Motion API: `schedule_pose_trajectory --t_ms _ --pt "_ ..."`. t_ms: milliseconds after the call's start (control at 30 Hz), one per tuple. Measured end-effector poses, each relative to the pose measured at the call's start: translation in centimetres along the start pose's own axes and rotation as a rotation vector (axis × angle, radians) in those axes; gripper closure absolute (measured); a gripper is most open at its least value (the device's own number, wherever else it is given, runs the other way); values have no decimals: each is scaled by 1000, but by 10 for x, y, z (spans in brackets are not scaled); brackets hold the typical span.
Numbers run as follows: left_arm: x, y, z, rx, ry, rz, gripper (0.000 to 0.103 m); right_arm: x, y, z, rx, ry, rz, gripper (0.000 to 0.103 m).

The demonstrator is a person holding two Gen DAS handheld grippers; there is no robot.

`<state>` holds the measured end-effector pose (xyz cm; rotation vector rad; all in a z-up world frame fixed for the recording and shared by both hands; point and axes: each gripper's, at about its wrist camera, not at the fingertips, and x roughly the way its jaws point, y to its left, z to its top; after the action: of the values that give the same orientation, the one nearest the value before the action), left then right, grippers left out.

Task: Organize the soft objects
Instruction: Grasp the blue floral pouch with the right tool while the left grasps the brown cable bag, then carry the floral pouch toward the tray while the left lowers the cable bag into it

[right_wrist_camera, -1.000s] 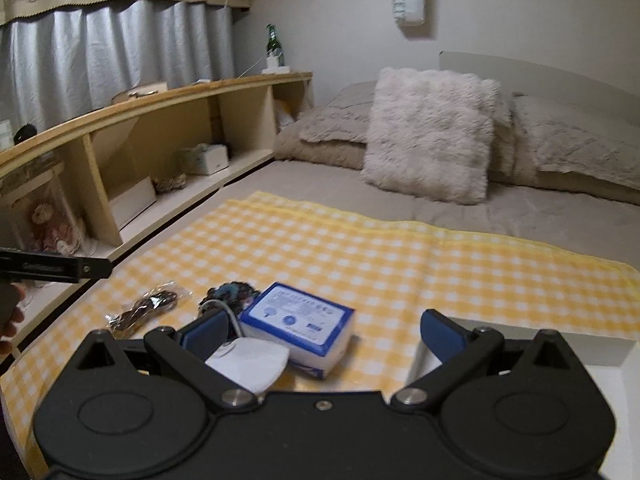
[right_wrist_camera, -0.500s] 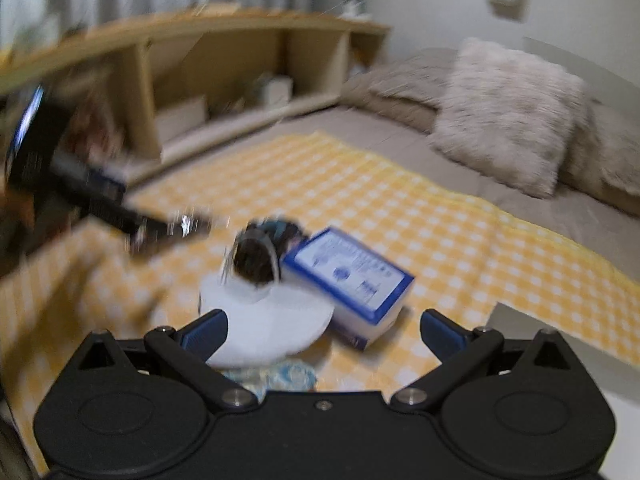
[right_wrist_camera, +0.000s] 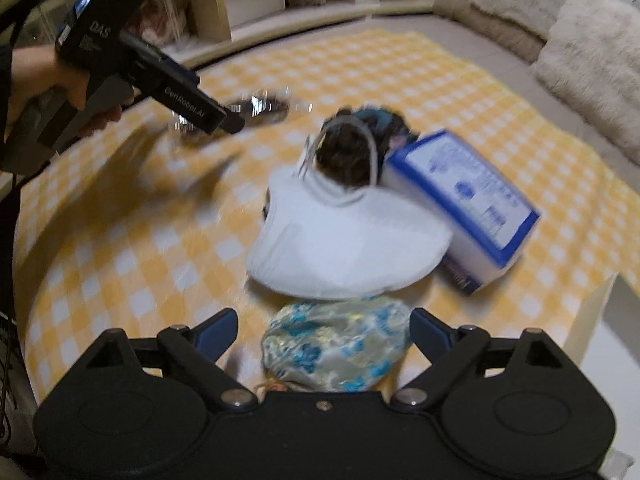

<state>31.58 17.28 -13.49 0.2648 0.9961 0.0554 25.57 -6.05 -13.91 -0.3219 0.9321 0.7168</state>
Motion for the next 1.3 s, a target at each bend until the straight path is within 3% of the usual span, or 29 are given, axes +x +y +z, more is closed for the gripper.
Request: schedule_pose_trajectory --t_ms 67,200,267,333,400,533,700,967,1300 --pt "3 0 1 1 9 -4 10 7 3 -1 -17 24 -17 11" --pt "9 0 4 -4 19 -10 17 11 0 -2 -27 32 -48 28" --pt "13 -2 5 -8 26 -4 18 9 -6 -1 0 37 -32 31" --pt "15 -1 6 -16 33 -2 26 8 -9 -2 4 49 -27 36" --pt "16 2 8 -51 41 -22 47 5 -11 -4 4 59 -32 42" --pt "17 1 13 -77 49 -19 57 -3 -18 -4 49 54 -25 48" --pt "9 -1 16 -94 22 11 78 -16 -29 -4 93 21 -48 52" --pt "-16 2 11 -129 -42 24 85 -48 -42 0 170 -120 -96 52" --pt "-82 -7 1 -176 -198 -66 88 -92 -47 3 232 -268 -139 53"
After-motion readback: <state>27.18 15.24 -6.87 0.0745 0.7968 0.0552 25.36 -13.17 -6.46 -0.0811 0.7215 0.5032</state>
